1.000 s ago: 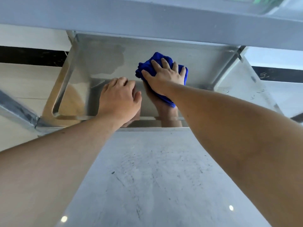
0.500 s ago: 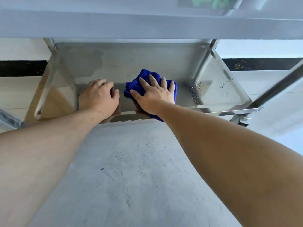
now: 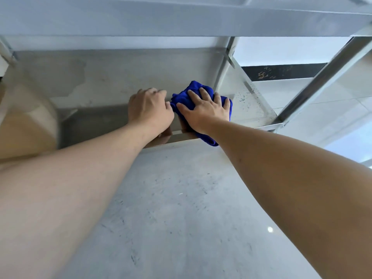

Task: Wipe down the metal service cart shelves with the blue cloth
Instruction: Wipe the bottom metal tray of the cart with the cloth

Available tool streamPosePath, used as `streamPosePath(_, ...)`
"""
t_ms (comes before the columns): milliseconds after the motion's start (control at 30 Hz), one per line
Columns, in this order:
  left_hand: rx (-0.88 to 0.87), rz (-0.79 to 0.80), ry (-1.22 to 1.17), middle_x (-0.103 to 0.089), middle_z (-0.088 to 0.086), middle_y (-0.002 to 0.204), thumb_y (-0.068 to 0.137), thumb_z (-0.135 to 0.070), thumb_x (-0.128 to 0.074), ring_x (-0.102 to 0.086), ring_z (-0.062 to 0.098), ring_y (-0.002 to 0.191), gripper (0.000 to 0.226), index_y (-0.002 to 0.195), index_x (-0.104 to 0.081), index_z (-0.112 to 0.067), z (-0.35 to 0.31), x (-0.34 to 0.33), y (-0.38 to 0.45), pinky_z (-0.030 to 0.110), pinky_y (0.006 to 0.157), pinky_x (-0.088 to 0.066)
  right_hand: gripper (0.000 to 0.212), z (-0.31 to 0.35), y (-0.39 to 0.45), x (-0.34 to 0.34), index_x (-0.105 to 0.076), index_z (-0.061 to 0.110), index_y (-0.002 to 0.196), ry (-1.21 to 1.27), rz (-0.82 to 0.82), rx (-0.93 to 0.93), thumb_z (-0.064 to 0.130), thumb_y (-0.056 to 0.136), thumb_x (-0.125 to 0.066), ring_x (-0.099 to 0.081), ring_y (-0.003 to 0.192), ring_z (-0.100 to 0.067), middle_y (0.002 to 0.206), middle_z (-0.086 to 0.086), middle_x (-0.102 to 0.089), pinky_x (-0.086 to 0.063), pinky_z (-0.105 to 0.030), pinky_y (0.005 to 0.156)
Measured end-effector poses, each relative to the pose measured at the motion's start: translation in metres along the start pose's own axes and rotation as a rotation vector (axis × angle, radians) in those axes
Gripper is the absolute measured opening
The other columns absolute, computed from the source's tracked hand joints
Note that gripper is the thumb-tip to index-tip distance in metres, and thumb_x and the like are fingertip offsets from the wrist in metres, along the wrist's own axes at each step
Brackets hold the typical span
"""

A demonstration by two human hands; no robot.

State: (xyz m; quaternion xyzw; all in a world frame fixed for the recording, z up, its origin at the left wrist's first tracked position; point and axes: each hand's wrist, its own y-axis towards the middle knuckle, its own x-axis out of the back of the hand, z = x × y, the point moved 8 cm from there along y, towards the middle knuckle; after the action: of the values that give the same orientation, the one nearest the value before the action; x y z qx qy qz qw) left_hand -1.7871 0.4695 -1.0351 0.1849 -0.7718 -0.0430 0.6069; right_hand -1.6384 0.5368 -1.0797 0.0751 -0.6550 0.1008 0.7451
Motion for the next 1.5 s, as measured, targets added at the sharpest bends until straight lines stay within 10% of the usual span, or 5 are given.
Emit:
streamPosePath(500,-0.107,0.153,-0.016,-0.059,0.004,0.119,0.087,-0.027,-0.04,-0.047,0.029,0.119,0.021,0.099,-0.057,-0.022,-0.09,-0.054,0.008,0.056,0.102,-0.031,0.081,-0.133,0.021,0.02,-0.021,0.051,0.153,-0.042,0.017,-0.291,0.083,0.079,-0.014,-0.009,0.152,-0.034,0.168,0.009,-0.014,-0.001,-0.061,0.117)
streamPosePath(1500,-0.125,0.091,0.021,-0.057,-0.001,0.126,0.08,-0.029,-0.028,-0.046,0.025,0.123,0.039,0.104,-0.058,-0.026,-0.091,-0.059,0.008,0.056,0.102,-0.031,0.066,-0.092,0.198,0.032,-0.047,0.045,0.137,0.062,-0.016,-0.123,0.073,0.085,-0.018,-0.029,0.143,-0.03,0.154,0.005,-0.04,-0.016,-0.053,0.112)
